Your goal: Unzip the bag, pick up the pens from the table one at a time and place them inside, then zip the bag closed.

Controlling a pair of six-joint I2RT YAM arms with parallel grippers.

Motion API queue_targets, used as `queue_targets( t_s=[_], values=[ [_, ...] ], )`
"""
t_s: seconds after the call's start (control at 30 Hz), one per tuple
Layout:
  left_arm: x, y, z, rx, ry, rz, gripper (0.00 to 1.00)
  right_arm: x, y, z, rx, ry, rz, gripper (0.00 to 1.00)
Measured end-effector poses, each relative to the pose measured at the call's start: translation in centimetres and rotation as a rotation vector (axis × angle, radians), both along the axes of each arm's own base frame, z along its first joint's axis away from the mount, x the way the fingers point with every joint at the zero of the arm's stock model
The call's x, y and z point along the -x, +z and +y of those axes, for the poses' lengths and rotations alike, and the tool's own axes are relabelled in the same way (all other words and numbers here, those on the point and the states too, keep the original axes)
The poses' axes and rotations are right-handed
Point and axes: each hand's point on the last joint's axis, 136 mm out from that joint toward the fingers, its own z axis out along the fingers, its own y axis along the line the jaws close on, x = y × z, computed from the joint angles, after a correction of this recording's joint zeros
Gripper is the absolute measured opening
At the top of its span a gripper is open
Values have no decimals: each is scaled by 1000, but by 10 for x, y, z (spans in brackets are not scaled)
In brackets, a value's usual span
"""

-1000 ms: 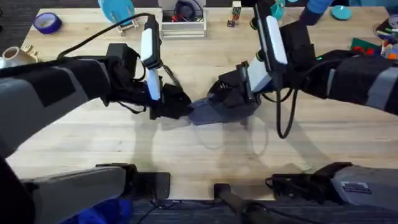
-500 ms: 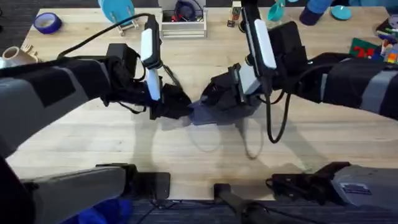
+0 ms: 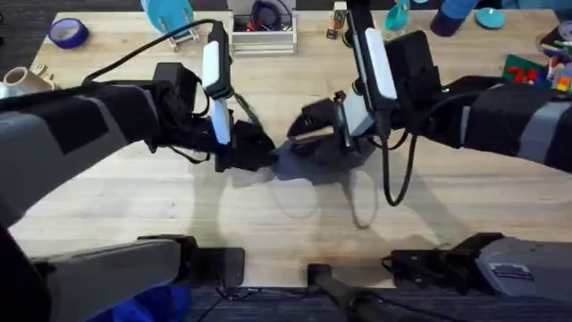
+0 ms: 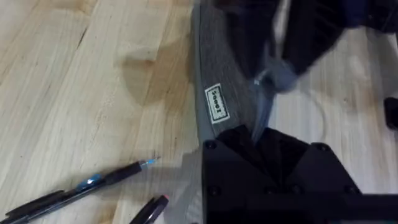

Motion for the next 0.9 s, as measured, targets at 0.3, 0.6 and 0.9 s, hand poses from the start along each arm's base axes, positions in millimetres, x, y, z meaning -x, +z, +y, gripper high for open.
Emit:
queue_targets(
  t_s=[0.3, 0.6, 0.9],
  values=[
    [0, 0, 0, 0, 0, -2, 42, 2, 0, 2, 0, 8, 3, 996],
    [0, 0, 0, -1, -2, -3, 905, 3, 0, 2, 0, 8, 3, 997],
    [1, 0, 0, -1, -1, 7, 995, 3, 0, 2, 1, 8, 4, 997]
  ],
)
